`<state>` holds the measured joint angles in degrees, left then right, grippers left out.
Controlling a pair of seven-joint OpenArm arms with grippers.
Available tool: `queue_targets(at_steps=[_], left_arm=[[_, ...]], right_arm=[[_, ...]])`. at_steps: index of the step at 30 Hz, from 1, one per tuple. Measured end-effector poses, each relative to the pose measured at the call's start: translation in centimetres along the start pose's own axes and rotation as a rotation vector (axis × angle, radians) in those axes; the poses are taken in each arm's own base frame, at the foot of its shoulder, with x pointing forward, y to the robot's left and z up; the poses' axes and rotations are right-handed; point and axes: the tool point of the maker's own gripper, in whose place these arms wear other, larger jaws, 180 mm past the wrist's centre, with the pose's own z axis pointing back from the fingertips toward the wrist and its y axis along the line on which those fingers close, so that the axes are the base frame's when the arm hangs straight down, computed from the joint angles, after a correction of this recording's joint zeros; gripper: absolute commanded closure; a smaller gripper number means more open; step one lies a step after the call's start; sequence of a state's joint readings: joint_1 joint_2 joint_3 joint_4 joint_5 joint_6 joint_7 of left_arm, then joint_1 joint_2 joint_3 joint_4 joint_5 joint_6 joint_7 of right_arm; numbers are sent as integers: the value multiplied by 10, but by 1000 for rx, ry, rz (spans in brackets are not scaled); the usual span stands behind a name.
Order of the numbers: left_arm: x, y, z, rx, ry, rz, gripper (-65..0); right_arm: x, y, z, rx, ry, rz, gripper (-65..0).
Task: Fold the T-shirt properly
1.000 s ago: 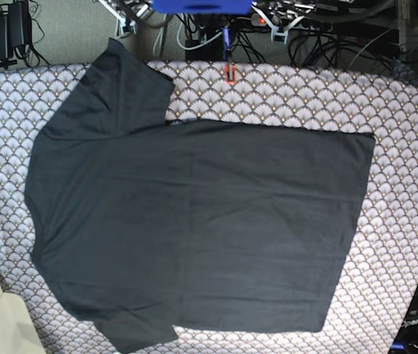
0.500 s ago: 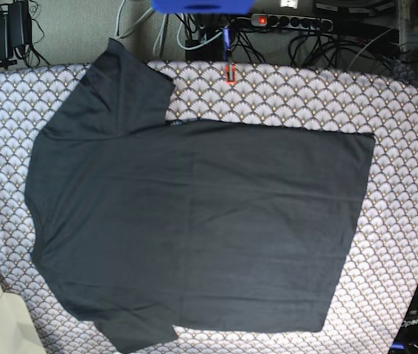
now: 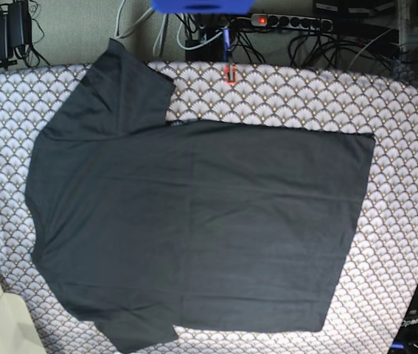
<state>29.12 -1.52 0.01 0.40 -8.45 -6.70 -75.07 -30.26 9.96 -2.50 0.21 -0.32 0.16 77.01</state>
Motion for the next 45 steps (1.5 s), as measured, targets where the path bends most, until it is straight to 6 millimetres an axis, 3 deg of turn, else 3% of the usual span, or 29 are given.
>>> queue_targets(at_steps=[2, 4, 7, 10, 13, 16, 19, 22, 25, 29, 33, 36, 39, 43, 45], left_arm=[[-7, -2, 8, -2, 28, 6, 0], [0, -7, 9, -13, -8, 17, 0], [31, -15, 3, -34, -138, 41, 0], [69, -24, 14, -58, -273, 74, 0], [105, -31, 42, -77, -357, 99, 0], [143, -37, 58, -102, -369, 114, 0], [194, -42, 48, -147, -407, 99, 0], [244, -33, 41, -132, -457, 75, 0], [273, -32, 27, -133, -400, 29, 0], [323, -30, -3, -116, -403, -9, 0], [335, 2, -58, 7, -288, -11, 0], [344, 8, -85, 17, -183, -8, 0], [357, 22, -98, 61, -150, 5, 0], [371, 9, -111, -17, -114, -50, 0], [376, 15, -114, 1, -102, -42, 0]], right_arm=[[1, 1, 1, 8, -8, 3, 0], [11, -3, -5, 5, -49, 11, 0], [36, -8, -7, 18, -159, 31, 0], [59, -9, 15, 34, -249, 41, 0], [100, -13, 41, 31, -369, 48, 0], [151, -22, 55, 0, -427, 48, 0], [211, -20, 60, 10, -480, 27, 0], [262, -16, 57, 34, -519, 22, 0], [302, -16, 46, 51, -520, 36, 0], [324, -15, 5, 53, -465, 38, 0], [333, 0, -40, 150, -362, -18, 0], [335, 4, -59, 212, -271, -9, 0], [348, -13, -75, 147, -256, -63, -10], [361, -31, -86, 85, -245, -86, -73], [359, -36, -92, 62, -238, -120, -102]])
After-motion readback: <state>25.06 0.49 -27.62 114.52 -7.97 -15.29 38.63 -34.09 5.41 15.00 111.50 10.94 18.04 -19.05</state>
